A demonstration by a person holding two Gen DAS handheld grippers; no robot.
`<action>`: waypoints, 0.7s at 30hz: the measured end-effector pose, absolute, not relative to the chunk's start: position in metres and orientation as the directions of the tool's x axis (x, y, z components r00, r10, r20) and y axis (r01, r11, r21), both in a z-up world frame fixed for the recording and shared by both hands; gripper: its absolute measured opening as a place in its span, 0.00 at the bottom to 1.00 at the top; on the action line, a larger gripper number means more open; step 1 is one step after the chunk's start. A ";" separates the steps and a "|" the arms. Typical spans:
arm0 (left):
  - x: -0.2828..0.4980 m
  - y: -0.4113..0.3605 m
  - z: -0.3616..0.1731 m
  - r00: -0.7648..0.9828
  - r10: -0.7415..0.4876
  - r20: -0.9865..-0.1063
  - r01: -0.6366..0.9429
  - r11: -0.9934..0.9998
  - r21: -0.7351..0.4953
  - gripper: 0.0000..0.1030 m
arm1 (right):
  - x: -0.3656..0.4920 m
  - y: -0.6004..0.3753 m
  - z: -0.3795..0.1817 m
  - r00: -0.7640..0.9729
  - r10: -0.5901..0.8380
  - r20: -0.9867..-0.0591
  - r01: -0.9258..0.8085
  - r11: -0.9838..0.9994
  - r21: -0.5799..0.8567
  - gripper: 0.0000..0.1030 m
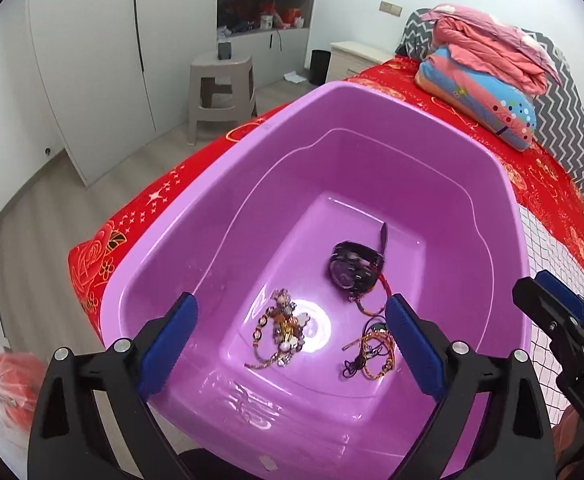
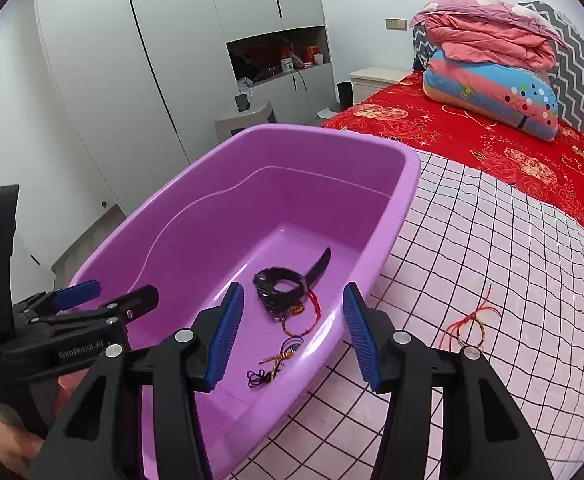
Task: Organize jewelry
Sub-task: 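Withdraw both grippers from the tub toward the cord necklace and red bracelet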
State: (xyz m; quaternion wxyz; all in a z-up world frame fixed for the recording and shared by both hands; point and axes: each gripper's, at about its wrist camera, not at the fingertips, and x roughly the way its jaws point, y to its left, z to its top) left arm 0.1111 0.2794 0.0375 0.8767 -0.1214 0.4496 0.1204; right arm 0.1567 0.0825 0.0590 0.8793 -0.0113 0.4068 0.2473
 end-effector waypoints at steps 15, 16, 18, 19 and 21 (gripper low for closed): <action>0.100 0.267 0.047 0.572 0.107 -0.813 -0.309 0.947 -0.093 0.90 | 0.144 0.072 0.062 0.545 0.448 -0.709 -0.437 0.873 0.216 0.49; 0.100 0.266 0.047 0.573 0.107 -0.813 -0.306 0.948 -0.091 0.90 | 0.143 0.071 0.062 0.544 0.449 -0.709 -0.437 0.873 0.218 0.49; 0.099 0.263 0.049 0.573 0.110 -0.812 -0.304 0.949 -0.086 0.90 | 0.143 0.069 0.063 0.544 0.451 -0.708 -0.436 0.873 0.220 0.49; 0.098 0.262 0.049 0.573 0.111 -0.812 -0.304 0.949 -0.085 0.90 | 0.142 0.069 0.062 0.545 0.451 -0.707 -0.435 0.873 0.222 0.49; 0.098 0.262 0.051 0.575 0.111 -0.810 -0.302 0.950 -0.085 0.90 | 0.141 0.067 0.063 0.545 0.453 -0.706 -0.434 0.872 0.225 0.50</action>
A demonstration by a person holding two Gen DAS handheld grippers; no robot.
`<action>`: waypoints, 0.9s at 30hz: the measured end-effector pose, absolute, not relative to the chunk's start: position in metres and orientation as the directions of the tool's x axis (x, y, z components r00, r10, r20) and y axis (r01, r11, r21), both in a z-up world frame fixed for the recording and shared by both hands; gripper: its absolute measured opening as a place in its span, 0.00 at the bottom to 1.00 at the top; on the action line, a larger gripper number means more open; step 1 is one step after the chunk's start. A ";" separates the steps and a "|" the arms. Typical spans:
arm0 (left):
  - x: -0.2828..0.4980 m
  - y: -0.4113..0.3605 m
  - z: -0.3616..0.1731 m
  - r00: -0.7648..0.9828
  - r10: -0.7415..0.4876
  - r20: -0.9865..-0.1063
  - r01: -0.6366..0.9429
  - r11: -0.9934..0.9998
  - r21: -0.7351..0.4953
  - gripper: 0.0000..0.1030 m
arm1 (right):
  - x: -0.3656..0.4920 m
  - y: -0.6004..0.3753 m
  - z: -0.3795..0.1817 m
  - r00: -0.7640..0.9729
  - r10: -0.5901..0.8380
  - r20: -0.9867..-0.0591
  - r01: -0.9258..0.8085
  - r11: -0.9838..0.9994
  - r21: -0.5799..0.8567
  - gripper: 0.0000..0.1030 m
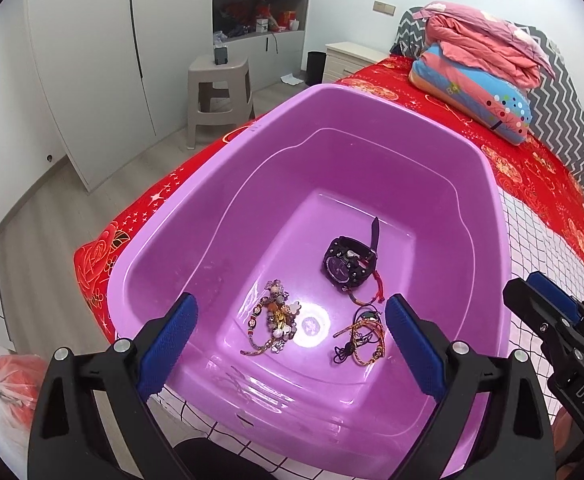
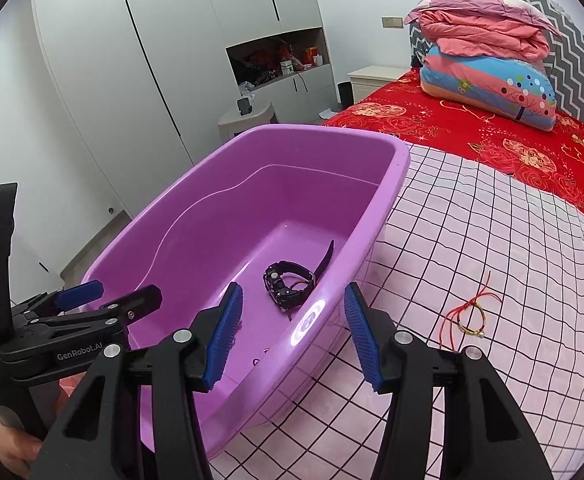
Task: Organize jewelry
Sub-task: 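Withdraw both grippers from the tub toward the cord necklace and red bracelet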
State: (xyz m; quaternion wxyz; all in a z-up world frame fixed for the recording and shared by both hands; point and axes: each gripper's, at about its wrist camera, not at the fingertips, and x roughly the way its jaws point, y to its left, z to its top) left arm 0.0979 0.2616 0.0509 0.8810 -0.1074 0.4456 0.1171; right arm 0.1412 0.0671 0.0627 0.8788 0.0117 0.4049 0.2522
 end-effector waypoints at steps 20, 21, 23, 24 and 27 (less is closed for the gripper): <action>0.079 0.228 0.064 0.611 0.110 -0.784 -0.272 0.959 -0.076 0.91 | 0.118 0.031 0.067 0.570 0.468 -0.675 -0.401 0.876 0.269 0.53; 0.077 0.226 0.066 0.617 0.114 -0.779 -0.270 0.960 -0.073 0.92 | 0.116 0.028 0.066 0.571 0.468 -0.675 -0.398 0.876 0.272 0.53; 0.073 0.219 0.068 0.628 0.114 -0.770 -0.260 0.963 -0.069 0.92 | 0.113 0.022 0.064 0.571 0.466 -0.676 -0.391 0.878 0.276 0.53; 0.071 0.217 0.068 0.631 0.114 -0.768 -0.256 0.964 -0.067 0.92 | 0.110 0.019 0.062 0.573 0.463 -0.676 -0.388 0.880 0.274 0.53; 0.064 0.207 0.069 0.639 0.115 -0.761 -0.243 0.968 -0.058 0.92 | 0.102 0.011 0.060 0.578 0.456 -0.677 -0.382 0.884 0.269 0.53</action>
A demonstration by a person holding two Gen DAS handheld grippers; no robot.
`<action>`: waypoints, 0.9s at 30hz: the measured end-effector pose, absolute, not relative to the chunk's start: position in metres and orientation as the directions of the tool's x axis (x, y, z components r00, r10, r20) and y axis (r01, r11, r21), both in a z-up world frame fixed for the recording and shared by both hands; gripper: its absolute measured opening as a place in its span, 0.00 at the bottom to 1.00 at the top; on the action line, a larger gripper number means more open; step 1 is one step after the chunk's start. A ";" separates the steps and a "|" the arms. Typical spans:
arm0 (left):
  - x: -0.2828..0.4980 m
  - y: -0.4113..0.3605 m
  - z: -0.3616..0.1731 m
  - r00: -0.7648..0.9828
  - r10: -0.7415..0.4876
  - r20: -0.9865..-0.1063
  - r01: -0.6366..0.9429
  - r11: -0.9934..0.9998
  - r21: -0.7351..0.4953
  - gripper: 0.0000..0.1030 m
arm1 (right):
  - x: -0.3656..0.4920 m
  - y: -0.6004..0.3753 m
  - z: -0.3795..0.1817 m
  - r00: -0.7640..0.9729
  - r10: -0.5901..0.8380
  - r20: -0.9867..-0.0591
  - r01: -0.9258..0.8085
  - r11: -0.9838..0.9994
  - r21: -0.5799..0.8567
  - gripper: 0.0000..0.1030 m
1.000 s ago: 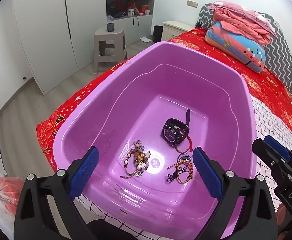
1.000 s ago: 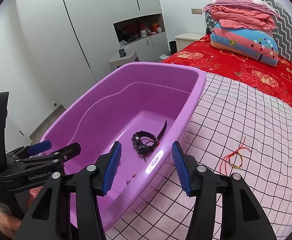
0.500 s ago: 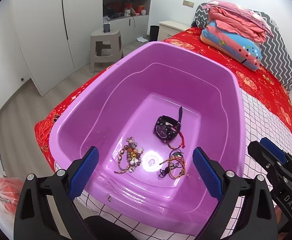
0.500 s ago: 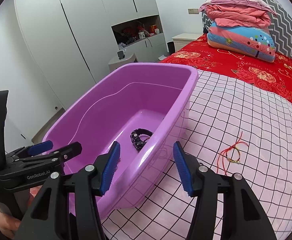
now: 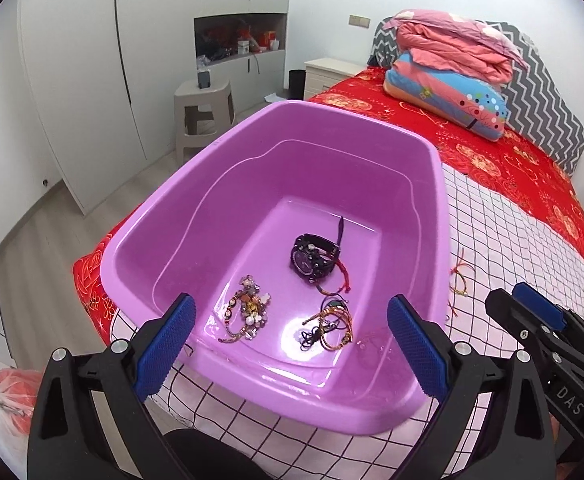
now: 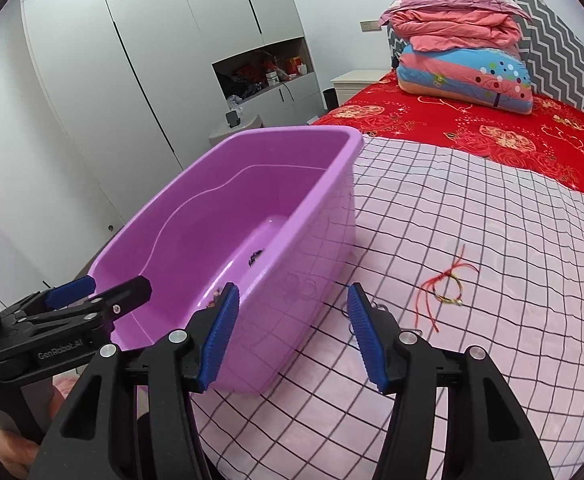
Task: Organize jewelry
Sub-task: 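Withdraw both grippers from the tub toward the cord necklace and red bracelet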
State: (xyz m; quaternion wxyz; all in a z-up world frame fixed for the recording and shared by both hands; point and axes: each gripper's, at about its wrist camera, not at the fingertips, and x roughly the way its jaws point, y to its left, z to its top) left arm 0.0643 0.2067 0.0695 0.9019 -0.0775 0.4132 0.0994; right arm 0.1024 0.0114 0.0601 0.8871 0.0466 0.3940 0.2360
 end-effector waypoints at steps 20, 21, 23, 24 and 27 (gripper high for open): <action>0.013 0.152 0.068 0.639 0.043 -0.768 -0.161 0.984 -0.080 0.92 | 0.050 -0.056 0.050 0.609 0.422 -0.672 -0.331 0.905 0.268 0.60; 0.010 0.150 0.068 0.640 0.041 -0.767 -0.158 0.984 -0.079 0.93 | 0.047 -0.061 0.049 0.608 0.421 -0.673 -0.328 0.905 0.269 0.60; 0.006 0.143 0.068 0.635 0.027 -0.772 -0.146 0.986 -0.086 0.93 | 0.040 -0.070 0.046 0.612 0.409 -0.677 -0.316 0.911 0.265 0.60; 0.005 0.141 0.068 0.632 0.019 -0.775 -0.141 0.986 -0.091 0.93 | 0.037 -0.074 0.044 0.613 0.406 -0.678 -0.310 0.913 0.266 0.60; 0.000 0.130 0.066 0.622 -0.006 -0.783 -0.124 0.987 -0.106 0.93 | 0.030 -0.085 0.037 0.609 0.406 -0.682 -0.304 0.913 0.272 0.61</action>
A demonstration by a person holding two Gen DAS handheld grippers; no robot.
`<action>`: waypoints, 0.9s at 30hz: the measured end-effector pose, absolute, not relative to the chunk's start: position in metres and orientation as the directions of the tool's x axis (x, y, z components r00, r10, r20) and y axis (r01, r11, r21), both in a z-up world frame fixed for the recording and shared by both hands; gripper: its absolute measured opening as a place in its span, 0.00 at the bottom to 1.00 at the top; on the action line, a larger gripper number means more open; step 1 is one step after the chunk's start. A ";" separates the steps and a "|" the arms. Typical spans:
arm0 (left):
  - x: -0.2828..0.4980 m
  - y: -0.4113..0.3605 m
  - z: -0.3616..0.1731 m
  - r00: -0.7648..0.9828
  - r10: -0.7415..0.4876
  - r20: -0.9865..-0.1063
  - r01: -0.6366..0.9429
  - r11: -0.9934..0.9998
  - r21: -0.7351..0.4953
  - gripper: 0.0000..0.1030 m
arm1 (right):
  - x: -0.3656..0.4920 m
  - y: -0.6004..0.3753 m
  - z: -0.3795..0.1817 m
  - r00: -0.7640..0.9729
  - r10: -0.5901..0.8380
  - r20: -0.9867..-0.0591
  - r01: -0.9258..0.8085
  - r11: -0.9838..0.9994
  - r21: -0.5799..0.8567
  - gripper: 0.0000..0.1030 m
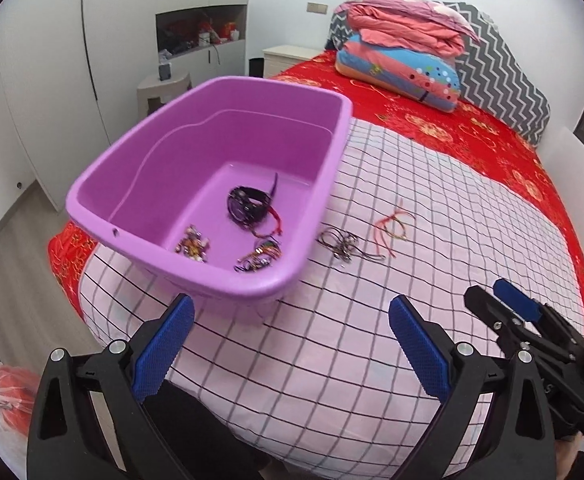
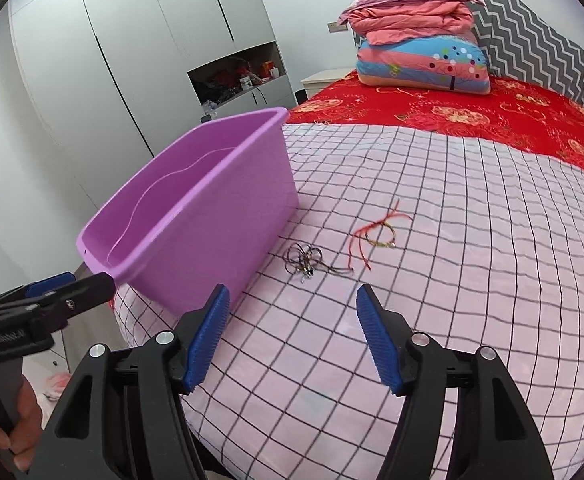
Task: Organize jewelry
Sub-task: 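Withdraw both grippers from the tub toward the cord necklace and red bracelet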
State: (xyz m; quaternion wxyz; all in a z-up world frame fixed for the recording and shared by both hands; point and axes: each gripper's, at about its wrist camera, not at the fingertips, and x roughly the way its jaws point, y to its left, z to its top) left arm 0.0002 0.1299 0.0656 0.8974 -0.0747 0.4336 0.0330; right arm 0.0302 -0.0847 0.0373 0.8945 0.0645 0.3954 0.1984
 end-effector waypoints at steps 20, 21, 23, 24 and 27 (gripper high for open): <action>-0.006 0.063 0.032 0.645 -0.005 -0.765 -0.131 0.984 -0.117 0.94 | 0.033 -0.140 0.001 0.619 0.363 -0.696 -0.263 0.931 0.252 0.77; -0.004 0.061 0.030 0.648 -0.003 -0.762 -0.134 0.984 -0.118 0.94 | 0.036 -0.142 -0.001 0.618 0.365 -0.696 -0.265 0.931 0.252 0.77; 0.001 0.054 0.021 0.657 0.012 -0.754 -0.144 0.984 -0.110 0.94 | 0.044 -0.146 -0.007 0.616 0.369 -0.696 -0.271 0.929 0.253 0.77; 0.004 0.051 0.018 0.661 0.025 -0.750 -0.149 0.984 -0.099 0.94 | 0.048 -0.148 -0.009 0.619 0.372 -0.692 -0.274 0.927 0.254 0.77; 0.015 0.045 0.005 0.664 0.063 -0.745 -0.166 0.984 -0.065 0.94 | 0.061 -0.150 -0.017 0.633 0.360 -0.685 -0.283 0.932 0.228 0.78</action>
